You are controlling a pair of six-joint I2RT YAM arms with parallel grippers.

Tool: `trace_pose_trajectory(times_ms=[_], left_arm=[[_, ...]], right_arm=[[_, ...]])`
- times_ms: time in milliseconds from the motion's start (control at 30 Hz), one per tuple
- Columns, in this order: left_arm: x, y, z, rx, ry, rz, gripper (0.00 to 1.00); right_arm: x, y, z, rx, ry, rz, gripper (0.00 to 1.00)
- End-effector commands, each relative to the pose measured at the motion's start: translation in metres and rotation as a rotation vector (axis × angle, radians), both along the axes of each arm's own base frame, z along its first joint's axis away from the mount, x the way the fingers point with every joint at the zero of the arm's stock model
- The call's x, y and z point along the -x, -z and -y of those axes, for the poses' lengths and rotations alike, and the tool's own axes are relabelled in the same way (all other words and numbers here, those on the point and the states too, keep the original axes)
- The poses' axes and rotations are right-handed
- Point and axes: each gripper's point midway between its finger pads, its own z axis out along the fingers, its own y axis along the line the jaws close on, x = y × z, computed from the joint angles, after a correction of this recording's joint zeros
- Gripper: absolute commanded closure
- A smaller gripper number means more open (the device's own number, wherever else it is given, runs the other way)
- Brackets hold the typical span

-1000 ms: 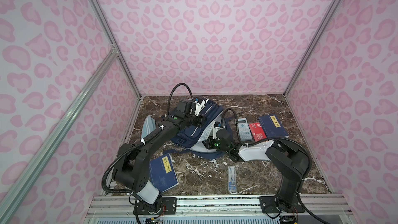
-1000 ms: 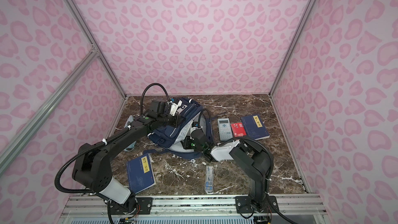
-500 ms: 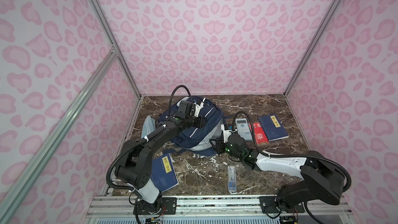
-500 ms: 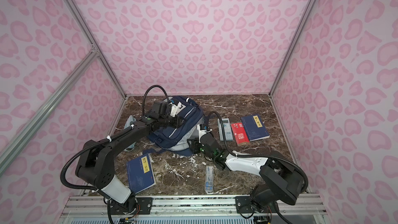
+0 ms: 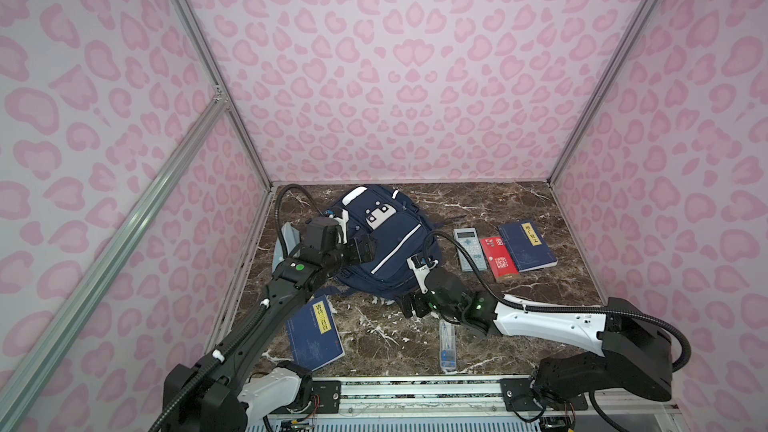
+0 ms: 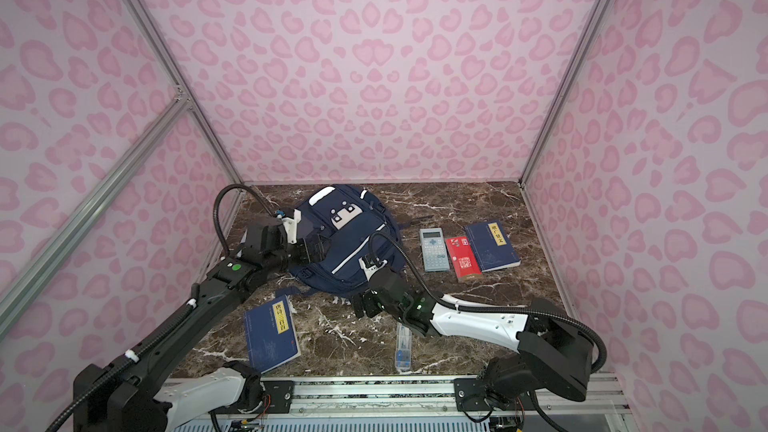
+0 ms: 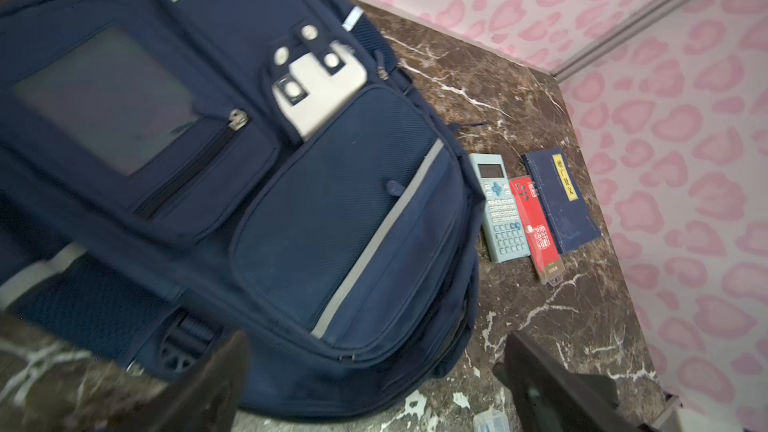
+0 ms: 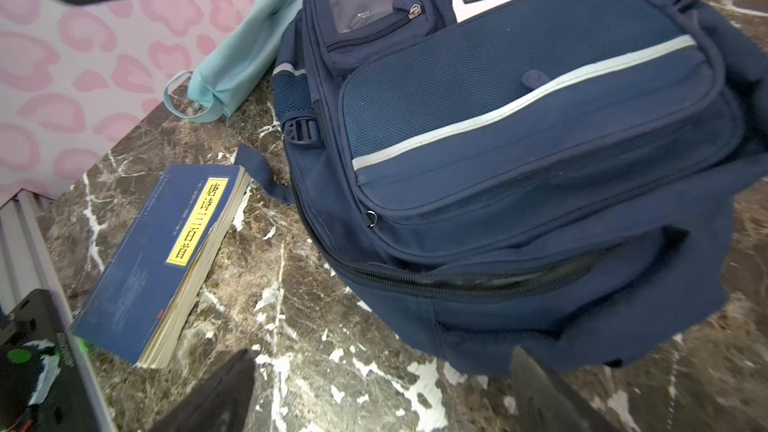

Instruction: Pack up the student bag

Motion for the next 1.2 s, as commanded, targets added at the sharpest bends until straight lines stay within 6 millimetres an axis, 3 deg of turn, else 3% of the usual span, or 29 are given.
trace_pose_trajectory(times_ms=[0, 100, 267, 533, 700, 833, 967, 1167], left_arm=[[0.035, 0.046, -0.028, 0.039, -0.126, -0.220, 0.02], [0.056, 0.075, -0.044, 0.047, -0.172, -0.335, 0.02], [0.089, 0.106, -0.110, -0.227, -0.439, -0.444, 0.02], [0.122, 0.128, -0.136, -0.192, -0.672, -0.440, 0.01], [0.127, 0.139, -0.139, -0.167, -0.705, -0.437, 0.02], [0.128, 0.159, -0.136, -0.167, -0.685, -0.474, 0.02], [0.120, 0.176, -0.124, -0.077, -0.660, -0.506, 0.01], [0.118, 0.180, -0.105, 0.051, -0.618, -0.488, 0.11]], right_arm=[[0.008, 0.004, -0.024, -0.022, -0.078, -0.022, 0.02], [0.019, 0.007, -0.044, -0.058, -0.135, -0.043, 0.02], [0.023, 0.020, -0.063, -0.072, -0.175, -0.100, 0.02], [0.026, 0.028, -0.079, -0.092, -0.221, -0.133, 0.02], [0.035, 0.035, -0.095, -0.162, -0.266, -0.196, 0.03], [0.039, 0.046, -0.111, -0.161, -0.286, -0.268, 0.03], [0.041, 0.049, -0.120, -0.149, -0.271, -0.290, 0.13], [0.048, 0.071, -0.140, -0.151, -0.294, -0.413, 0.24]])
